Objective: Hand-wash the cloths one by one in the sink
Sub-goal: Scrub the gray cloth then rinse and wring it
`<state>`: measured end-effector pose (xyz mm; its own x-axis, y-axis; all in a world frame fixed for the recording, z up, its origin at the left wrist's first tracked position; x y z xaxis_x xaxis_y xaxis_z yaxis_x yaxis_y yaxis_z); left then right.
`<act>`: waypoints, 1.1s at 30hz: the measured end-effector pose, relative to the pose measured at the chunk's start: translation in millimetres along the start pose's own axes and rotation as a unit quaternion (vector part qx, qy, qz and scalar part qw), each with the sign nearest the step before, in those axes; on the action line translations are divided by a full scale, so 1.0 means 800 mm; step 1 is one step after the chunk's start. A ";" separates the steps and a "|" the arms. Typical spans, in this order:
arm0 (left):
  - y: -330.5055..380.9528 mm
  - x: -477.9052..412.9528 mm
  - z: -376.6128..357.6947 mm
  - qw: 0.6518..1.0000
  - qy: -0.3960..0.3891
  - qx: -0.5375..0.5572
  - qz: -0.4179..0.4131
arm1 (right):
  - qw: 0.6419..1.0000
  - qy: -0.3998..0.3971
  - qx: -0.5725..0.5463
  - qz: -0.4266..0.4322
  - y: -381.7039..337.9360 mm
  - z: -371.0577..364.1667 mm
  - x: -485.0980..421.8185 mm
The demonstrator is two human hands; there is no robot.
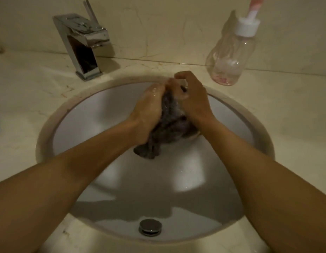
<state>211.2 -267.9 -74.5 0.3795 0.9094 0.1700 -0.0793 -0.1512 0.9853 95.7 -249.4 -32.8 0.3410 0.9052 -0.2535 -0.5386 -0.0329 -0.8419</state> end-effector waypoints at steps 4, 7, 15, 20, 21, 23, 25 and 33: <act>0.019 0.002 0.012 0.994 0.037 -0.071 -0.073 | 0.996 -0.023 -0.046 -0.066 0.010 -0.009 0.006; 0.028 -0.018 0.038 0.984 0.063 -0.140 -0.096 | 0.988 -0.033 -0.128 -0.082 -0.008 -0.038 0.033; 0.011 -0.002 -0.004 0.996 -0.005 -0.069 -0.048 | 0.974 -0.008 -0.040 -0.221 0.047 -0.009 0.005; 0.017 -0.010 0.016 0.995 0.021 -0.099 -0.026 | 0.969 -0.019 -0.137 -0.207 0.035 -0.034 0.031; 0.020 -0.013 0.026 0.994 0.035 -0.105 -0.023 | 0.965 -0.018 -0.172 -0.197 0.029 -0.045 0.040; 0.017 -0.015 0.037 0.992 0.054 -0.110 -0.019 | 0.953 -0.024 -0.221 -0.206 0.027 -0.059 0.050; 0.010 -0.002 0.027 0.996 0.041 -0.081 -0.003 | 0.956 -0.035 -0.201 -0.211 0.027 -0.054 0.043; 0.024 -0.005 0.019 0.988 0.042 -0.135 -0.061 | 0.969 -0.020 -0.135 -0.207 0.023 -0.032 0.039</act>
<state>221.9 -280.3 -56.0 0.3253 0.9449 0.0373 -0.2848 0.0603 0.9567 116.2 -233.0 -68.6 0.4516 0.8801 0.1469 -0.1399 0.2324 -0.9625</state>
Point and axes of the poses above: each hand's wrist, its own x-axis away from the middle knuckle, its own z-axis out of the back of the hand, y = z × x, the point moved 10 cm from there along -x, towards the middle knuckle, and after that the axes turned 3 degrees about -x, right-handed, at the moved point
